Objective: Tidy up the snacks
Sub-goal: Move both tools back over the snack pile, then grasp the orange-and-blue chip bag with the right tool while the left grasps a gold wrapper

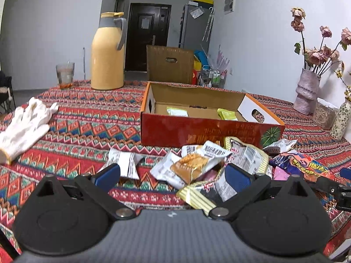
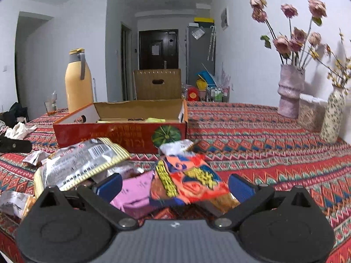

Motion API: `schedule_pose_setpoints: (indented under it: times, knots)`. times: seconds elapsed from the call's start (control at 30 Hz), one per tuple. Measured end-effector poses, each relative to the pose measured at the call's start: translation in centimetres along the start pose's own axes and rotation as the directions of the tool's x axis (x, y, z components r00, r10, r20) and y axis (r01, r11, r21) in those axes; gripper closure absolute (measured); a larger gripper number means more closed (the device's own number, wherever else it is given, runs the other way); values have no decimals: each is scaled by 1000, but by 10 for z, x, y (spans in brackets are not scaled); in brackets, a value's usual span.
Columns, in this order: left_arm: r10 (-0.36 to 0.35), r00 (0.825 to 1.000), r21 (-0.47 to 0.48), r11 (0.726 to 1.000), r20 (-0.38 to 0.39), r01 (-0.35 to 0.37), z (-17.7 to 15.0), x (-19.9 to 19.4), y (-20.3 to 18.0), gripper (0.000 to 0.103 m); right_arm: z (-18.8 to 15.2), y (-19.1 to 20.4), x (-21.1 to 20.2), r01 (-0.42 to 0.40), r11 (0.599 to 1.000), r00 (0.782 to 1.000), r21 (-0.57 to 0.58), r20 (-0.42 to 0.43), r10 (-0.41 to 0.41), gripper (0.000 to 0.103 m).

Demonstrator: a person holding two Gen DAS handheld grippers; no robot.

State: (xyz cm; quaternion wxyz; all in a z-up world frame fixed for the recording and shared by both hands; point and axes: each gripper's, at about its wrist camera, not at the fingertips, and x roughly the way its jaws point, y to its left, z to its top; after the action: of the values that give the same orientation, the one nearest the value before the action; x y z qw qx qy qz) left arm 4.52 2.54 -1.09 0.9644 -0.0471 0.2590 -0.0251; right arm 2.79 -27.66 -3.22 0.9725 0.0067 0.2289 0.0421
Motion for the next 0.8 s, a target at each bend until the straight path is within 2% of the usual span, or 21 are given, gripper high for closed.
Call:
schedule_pose_setpoints:
  times: [0.23,0.43,0.5,0.57,0.73,0.8]
  knots:
    - [3,1000,7,1000,-3,-3,0,0,-1,0,18,-5,12,-7,1000,1000,-12,-19,6,0]
    - [8,1000,7,1000,-17,-8,-2,1,-2,0,43,-9,51,-26,999,992,-26,-127,23,1]
    - [12,1000,5,1000,-20,-12,-3,1,-2,0,48,-10,67,-28,999,985,-30,-170,23,3]
    - [17,1000,2,1000,-24,-17,-3,2,-1,0,51,-9,82,-29,999,977,-35,-211,21,9]
    - [21,999,-2,1000,-38,-22,-4,5,1,0,47,-9,109,-33,999,954,-23,-297,25,11]
    - [21,999,-4,1000,-40,-21,-4,6,1,0,44,-11,114,-35,999,948,-9,-316,31,19]
